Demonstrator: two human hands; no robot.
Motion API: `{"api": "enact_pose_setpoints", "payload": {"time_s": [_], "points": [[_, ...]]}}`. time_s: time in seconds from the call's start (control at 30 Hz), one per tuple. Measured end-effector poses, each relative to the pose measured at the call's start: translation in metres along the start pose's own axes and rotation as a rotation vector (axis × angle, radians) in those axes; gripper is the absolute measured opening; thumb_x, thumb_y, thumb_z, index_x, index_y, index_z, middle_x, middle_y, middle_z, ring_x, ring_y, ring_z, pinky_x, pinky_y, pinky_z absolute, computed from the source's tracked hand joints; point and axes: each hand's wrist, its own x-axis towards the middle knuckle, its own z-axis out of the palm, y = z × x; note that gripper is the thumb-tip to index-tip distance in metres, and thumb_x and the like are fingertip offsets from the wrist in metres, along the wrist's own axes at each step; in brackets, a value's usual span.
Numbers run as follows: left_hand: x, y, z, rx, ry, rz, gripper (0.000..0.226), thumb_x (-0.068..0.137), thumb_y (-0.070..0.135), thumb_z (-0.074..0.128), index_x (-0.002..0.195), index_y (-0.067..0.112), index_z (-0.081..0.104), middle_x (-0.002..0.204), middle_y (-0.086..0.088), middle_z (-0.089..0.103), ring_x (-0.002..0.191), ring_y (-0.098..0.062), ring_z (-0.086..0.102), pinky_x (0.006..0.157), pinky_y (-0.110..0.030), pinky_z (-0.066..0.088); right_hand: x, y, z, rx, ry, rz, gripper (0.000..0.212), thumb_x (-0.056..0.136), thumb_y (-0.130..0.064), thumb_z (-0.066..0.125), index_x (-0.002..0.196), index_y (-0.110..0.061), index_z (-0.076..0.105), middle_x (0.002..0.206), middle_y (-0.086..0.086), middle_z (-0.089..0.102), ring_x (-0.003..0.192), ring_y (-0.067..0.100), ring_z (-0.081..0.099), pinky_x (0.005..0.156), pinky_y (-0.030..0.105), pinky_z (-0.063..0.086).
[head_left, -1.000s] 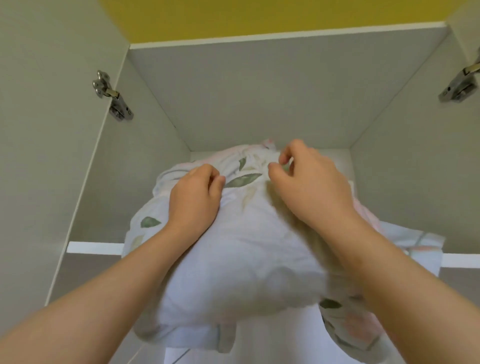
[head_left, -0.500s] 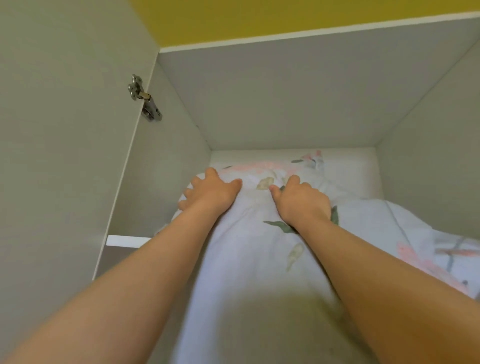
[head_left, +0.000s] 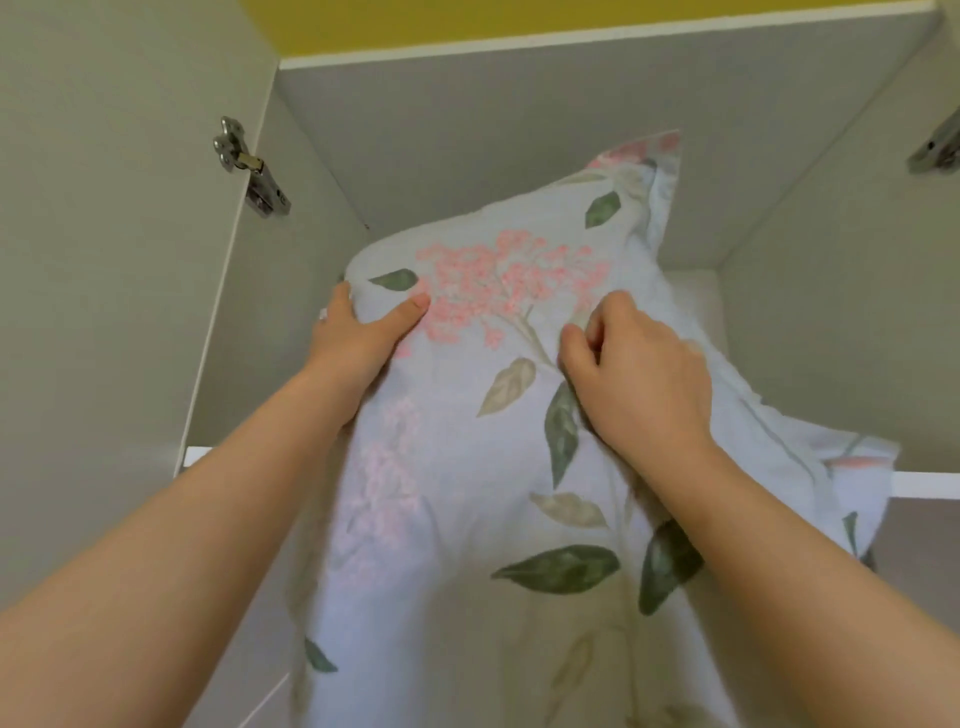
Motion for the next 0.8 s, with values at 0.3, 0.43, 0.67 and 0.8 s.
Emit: {"api": "enact_pose_setpoints", "payload": {"time_s": [0.3,0.43,0.67,0.8], "points": [[-0.034,0.002,0.012,-0.238,-0.041,-0.186,0.067,0.067,0.024,0.081,0.124,0.008,0.049,0.12,-0.009,0.062,0.103,-0.027,0.064,0.084,-0.037,0.052,0.013,0.017,0.032,0.104,-0.186,0.347,0.093,0.076,-0.073,0.047,0.147,-0.024,0.012,0.147,0.015,0.03,0.131,0.036,0.032,0.102,0.048,0.029],[-0.055,-0.008,0.007,-0.232,0.073,-0.153,0.053,0.069,0.025,0.08,0.115,0.007,0.059,0.11,-0.007,0.067,0.096,-0.026,0.066,0.085,-0.038,0.054,0.006,0.013,0.028,0.096,-0.106,0.228,0.072,0.085,-0.057,0.049,0.143,-0.021,0.026,0.131,0.017,0.047,0.118,0.035,0.046,0.093,0.041,0.038],[-0.105,-0.018,-0.005,-0.203,0.245,-0.025,0.048,0.072,0.029,0.075,0.106,0.022,0.043,0.107,0.001,0.058,0.101,-0.022,0.061,0.088,-0.042,0.052,-0.034,0.009,0.014,0.313,0.122,0.141,0.027,0.094,-0.036,0.046,0.108,-0.013,0.05,0.097,0.007,0.064,0.084,0.027,0.057,0.061,0.03,0.031],[-0.142,-0.03,-0.01,-0.264,0.305,0.047,0.045,0.074,0.025,0.074,0.107,0.024,0.043,0.1,0.008,0.059,0.095,-0.013,0.062,0.08,-0.029,0.052,-0.067,0.015,0.01,0.422,0.243,0.145,0.019,0.091,-0.029,0.055,0.095,-0.011,0.055,0.076,0.0,0.055,0.067,0.017,0.046,0.056,0.027,0.027]]}}
